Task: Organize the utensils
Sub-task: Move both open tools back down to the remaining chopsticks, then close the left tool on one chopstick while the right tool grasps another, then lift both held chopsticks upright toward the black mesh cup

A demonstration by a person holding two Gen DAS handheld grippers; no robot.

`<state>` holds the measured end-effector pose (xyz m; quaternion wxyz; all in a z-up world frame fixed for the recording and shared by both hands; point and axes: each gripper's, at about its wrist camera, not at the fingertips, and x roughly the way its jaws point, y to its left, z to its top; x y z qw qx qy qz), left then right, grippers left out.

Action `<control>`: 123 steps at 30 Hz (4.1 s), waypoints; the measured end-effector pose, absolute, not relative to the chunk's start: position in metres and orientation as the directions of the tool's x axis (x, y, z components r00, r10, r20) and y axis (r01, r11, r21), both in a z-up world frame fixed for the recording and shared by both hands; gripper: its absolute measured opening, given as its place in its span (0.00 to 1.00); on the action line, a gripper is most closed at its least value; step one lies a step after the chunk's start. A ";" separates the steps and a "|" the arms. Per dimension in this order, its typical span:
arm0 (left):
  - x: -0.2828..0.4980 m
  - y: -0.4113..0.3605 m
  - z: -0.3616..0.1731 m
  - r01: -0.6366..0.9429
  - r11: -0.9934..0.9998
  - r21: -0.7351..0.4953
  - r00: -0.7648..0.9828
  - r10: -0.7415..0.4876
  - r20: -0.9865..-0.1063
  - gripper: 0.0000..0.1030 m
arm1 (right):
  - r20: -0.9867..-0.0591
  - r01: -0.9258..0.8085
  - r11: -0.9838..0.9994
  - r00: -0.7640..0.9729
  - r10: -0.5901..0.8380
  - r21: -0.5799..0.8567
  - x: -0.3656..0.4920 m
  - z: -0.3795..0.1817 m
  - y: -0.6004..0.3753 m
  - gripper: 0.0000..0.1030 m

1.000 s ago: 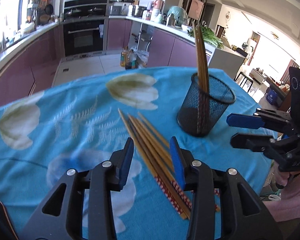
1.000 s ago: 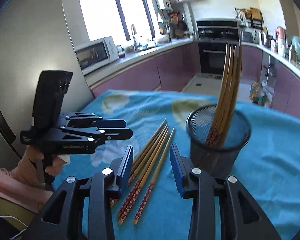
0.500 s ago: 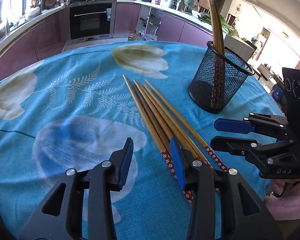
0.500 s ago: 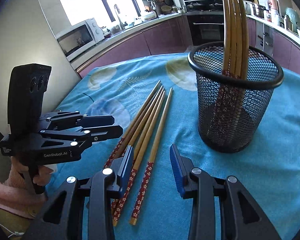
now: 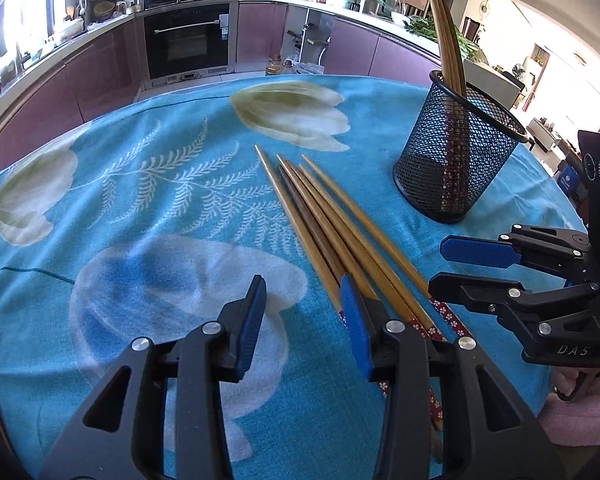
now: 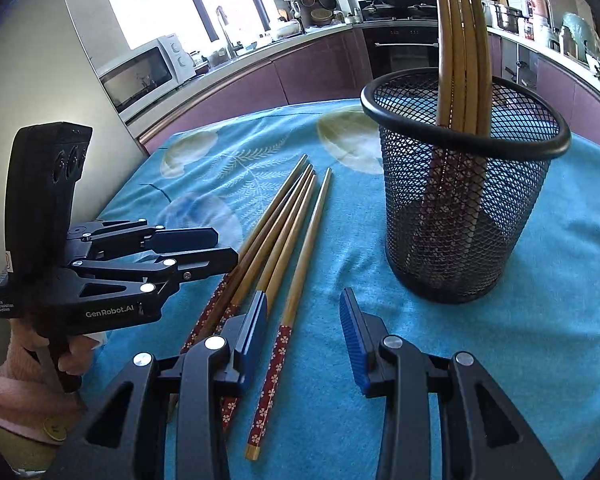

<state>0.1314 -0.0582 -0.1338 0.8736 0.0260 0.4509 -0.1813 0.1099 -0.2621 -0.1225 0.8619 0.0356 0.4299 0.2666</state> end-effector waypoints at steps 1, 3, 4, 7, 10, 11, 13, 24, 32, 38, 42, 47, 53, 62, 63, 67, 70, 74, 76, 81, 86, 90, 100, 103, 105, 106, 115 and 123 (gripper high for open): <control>0.132 -0.059 -0.134 0.341 0.933 -0.115 0.528 -0.291 -0.798 0.38 | -0.723 -0.429 0.856 0.488 0.489 0.289 0.110 -0.123 -0.261 0.35; 0.133 -0.060 -0.134 0.343 0.934 -0.104 0.531 -0.284 -0.799 0.39 | -0.724 -0.430 0.857 0.490 0.486 0.284 0.109 -0.124 -0.261 0.35; 0.134 -0.061 -0.134 0.343 0.934 -0.096 0.534 -0.278 -0.798 0.39 | -0.725 -0.430 0.858 0.490 0.484 0.281 0.109 -0.124 -0.260 0.35; 0.136 -0.062 -0.134 0.339 0.938 -0.077 0.541 -0.261 -0.800 0.39 | -0.728 -0.430 0.861 0.493 0.477 0.273 0.110 -0.125 -0.257 0.35; 0.138 -0.061 -0.135 0.337 0.938 -0.078 0.539 -0.260 -0.801 0.39 | -0.733 -0.427 0.866 0.496 0.466 0.261 0.111 -0.126 -0.255 0.35; 0.138 -0.061 -0.135 0.336 0.939 -0.077 0.539 -0.258 -0.802 0.38 | -0.734 -0.427 0.867 0.497 0.463 0.258 0.112 -0.127 -0.254 0.35; 0.139 -0.060 -0.136 0.335 0.939 -0.072 0.536 -0.253 -0.806 0.36 | -0.735 -0.427 0.868 0.499 0.459 0.252 0.111 -0.127 -0.252 0.35; 0.140 -0.061 -0.136 0.345 0.937 -0.059 0.533 -0.248 -0.809 0.31 | -0.757 -0.432 0.882 0.510 0.409 0.185 0.117 -0.127 -0.237 0.28; 0.147 -0.067 -0.136 0.344 0.937 -0.054 0.533 -0.242 -0.811 0.20 | -0.766 -0.433 0.888 0.514 0.386 0.157 0.127 -0.128 -0.228 0.19; 0.148 -0.065 -0.136 0.329 0.941 -0.083 0.533 -0.258 -0.806 0.11 | -0.763 -0.411 0.893 0.515 0.392 0.182 0.129 -0.130 -0.232 0.09; 0.145 -0.061 -0.135 0.307 0.945 -0.110 0.536 -0.267 -0.801 0.09 | -0.752 -0.387 0.893 0.511 0.415 0.230 0.129 -0.130 -0.241 0.05; 0.138 -0.054 -0.130 0.293 0.946 -0.138 0.546 -0.284 -0.788 0.07 | -0.724 -0.373 0.891 0.535 0.435 0.260 0.125 -0.124 -0.251 0.05; 0.127 -0.056 -0.126 0.326 0.931 -0.164 0.529 -0.324 -0.784 0.07 | -0.713 -0.427 0.864 0.516 0.475 0.267 0.116 -0.119 -0.250 0.05; 0.125 -0.060 -0.133 0.359 0.919 -0.165 0.492 -0.336 -0.803 0.08 | -0.736 -0.455 0.857 0.489 0.468 0.243 0.115 -0.124 -0.241 0.05; 0.127 -0.061 -0.133 0.362 0.918 -0.163 0.487 -0.335 -0.806 0.08 | -0.739 -0.455 0.858 0.489 0.464 0.237 0.116 -0.124 -0.240 0.06; 0.135 -0.063 -0.136 0.376 0.914 -0.156 0.475 -0.334 -0.814 0.10 | -0.755 -0.451 0.864 0.481 0.446 0.223 0.121 -0.128 -0.239 0.08; 0.143 -0.063 -0.135 0.383 0.910 -0.162 0.466 -0.341 -0.816 0.14 | -0.756 -0.451 0.865 0.482 0.443 0.219 0.124 -0.128 -0.238 0.08; 0.153 -0.064 -0.136 0.391 0.904 -0.171 0.457 -0.352 -0.817 0.14 | -0.757 -0.449 0.866 0.482 0.442 0.220 0.128 -0.129 -0.235 0.08; 0.157 -0.064 -0.136 0.393 0.902 -0.179 0.451 -0.359 -0.817 0.14 | -0.756 -0.449 0.866 0.483 0.441 0.219 0.129 -0.129 -0.235 0.07; 0.161 -0.066 -0.138 0.390 0.907 -0.161 0.458 -0.342 -0.821 0.08 | -0.748 -0.446 0.868 0.495 0.441 0.217 0.128 -0.126 -0.237 0.06; 0.156 -0.065 -0.131 0.383 0.909 -0.165 0.472 -0.346 -0.811 0.07 | -0.717 -0.459 0.863 0.527 0.456 0.211 0.120 -0.111 -0.243 0.05; 0.149 -0.061 -0.113 0.398 0.898 -0.188 0.500 -0.384 -0.776 0.07 | -0.680 -0.468 0.860 0.565 0.468 0.203 0.114 -0.093 -0.251 0.06; 0.129 -0.049 -0.052 0.476 0.837 -0.271 0.544 -0.522 -0.657 0.07 | -0.583 -0.456 0.867 0.656 0.480 0.201 0.099 -0.051 -0.279 0.06; 0.123 -0.049 -0.038 0.486 0.834 -0.262 0.569 -0.529 -0.629 0.07 | -0.559 -0.451 0.868 0.674 0.483 0.207 0.098 -0.042 -0.285 0.06; 0.121 -0.050 -0.030 0.496 0.827 -0.265 0.578 -0.542 -0.610 0.07 | -0.545 -0.450 0.867 0.682 0.488 0.213 0.097 -0.037 -0.290 0.06; 0.120 -0.051 -0.027 0.501 0.822 -0.269 0.578 -0.550 -0.603 0.07 | -0.537 -0.449 0.867 0.688 0.489 0.214 0.097 -0.034 -0.292 0.06; 0.125 -0.060 0.001 0.535 0.788 -0.304 0.594 -0.607 -0.528 0.07 | -0.478 -0.437 0.877 0.738 0.477 0.201 0.102 -0.008 -0.312 0.06; 0.137 -0.079 0.029 0.565 0.767 -0.304 0.602 -0.635 -0.484 0.07 | -0.427 -0.428 0.885 0.776 0.464 0.185 0.107 0.011 -0.323 0.06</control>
